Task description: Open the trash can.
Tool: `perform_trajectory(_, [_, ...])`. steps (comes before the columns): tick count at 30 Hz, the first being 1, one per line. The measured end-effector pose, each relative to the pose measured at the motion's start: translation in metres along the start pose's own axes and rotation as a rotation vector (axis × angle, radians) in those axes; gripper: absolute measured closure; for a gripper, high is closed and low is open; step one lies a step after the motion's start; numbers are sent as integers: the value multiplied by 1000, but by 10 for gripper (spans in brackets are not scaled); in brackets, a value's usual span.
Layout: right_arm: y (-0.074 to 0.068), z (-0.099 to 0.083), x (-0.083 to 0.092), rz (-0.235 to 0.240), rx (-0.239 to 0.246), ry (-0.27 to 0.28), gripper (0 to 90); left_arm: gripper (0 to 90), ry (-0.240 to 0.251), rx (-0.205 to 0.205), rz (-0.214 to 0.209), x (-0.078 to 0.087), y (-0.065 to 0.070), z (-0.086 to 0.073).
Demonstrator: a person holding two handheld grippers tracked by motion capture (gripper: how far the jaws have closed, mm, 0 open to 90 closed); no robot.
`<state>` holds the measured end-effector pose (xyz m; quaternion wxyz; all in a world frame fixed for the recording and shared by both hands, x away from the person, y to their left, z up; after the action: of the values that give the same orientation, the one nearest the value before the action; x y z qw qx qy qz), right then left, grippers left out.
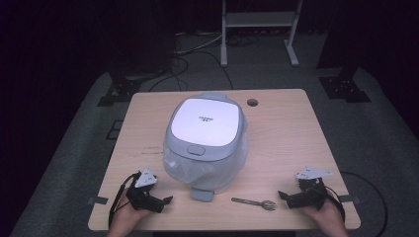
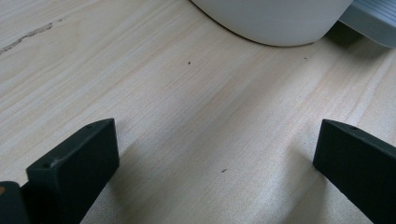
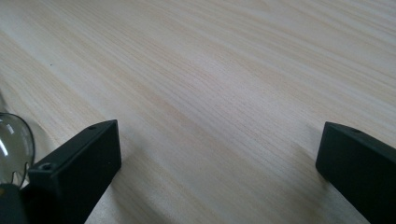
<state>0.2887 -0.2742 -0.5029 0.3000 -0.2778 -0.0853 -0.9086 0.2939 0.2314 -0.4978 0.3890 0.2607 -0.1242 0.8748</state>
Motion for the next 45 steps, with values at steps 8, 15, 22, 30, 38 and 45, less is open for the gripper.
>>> perform_trajectory(8, [0,0,0,0,0,0,0,0,0,0,0,0,0,0])
perform_trajectory(15, [0,0,0,0,0,0,0,0,0,1,5,0,0,0])
perform_trajectory(22, [0,0,0,0,0,0,0,89,9,-9,-11,5,2,1])
perform_trajectory(30, [0,0,0,0,0,0,0,303,48,-9,-30,13,4,8])
perform_trajectory(38, [0,0,0,0,0,-1,0,524,79,11,-63,22,4,15])
perform_trajectory(45, [0,0,0,0,0,0,0,752,90,52,-106,29,6,22])
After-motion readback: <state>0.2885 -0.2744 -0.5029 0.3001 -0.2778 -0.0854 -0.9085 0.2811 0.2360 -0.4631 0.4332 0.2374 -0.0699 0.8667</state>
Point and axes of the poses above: each handheld gripper's, and its own axes: x roughly backward along the jaws, z roughly out of its top, y roughly to its right, the point moved 2 cm from there along -x, roughly forward along the jaws, and after that the axes turned 11 degrees about y, right-handed, at the moved point
